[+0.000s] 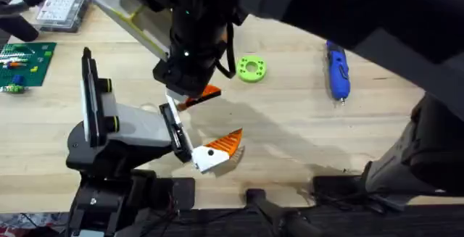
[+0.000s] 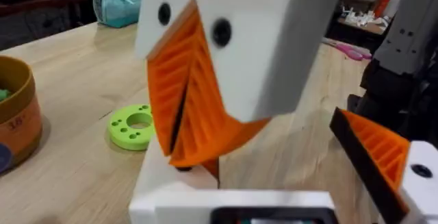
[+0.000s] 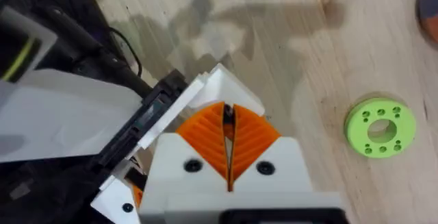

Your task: Pick up the gripper from the table and insert it into the empty holder that is missing its gripper. Then pick up a screw, insert it into the mounting hole, and use the screwdriver to tighten it. Finally, clean up the table by picking up the vegetable and placing it into the bucket.

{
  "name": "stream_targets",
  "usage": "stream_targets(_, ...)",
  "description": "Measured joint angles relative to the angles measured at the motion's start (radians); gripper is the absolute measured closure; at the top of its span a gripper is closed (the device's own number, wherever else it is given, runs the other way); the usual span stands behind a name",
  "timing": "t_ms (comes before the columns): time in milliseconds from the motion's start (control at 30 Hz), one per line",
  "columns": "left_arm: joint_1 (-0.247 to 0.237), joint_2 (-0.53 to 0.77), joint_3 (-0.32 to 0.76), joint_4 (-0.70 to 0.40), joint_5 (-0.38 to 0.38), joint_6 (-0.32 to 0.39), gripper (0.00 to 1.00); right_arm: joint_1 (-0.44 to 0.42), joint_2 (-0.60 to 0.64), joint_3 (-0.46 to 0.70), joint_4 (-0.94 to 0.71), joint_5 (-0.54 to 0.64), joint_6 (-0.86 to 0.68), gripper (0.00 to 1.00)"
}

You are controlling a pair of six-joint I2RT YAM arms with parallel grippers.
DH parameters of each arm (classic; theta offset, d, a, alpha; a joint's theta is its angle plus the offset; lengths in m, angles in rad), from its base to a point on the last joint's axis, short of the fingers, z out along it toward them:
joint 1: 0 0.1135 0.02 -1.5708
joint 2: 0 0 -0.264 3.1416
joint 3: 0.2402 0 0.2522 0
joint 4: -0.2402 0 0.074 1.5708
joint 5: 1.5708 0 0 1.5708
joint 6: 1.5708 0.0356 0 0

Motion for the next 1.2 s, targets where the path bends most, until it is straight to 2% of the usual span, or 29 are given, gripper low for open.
stream_targets(1200,0.000,0.000,0.000,0.000,0.003,0.000,0.014,0.021,0.000,0.001,-0.005,0.015,-0.034,0.995)
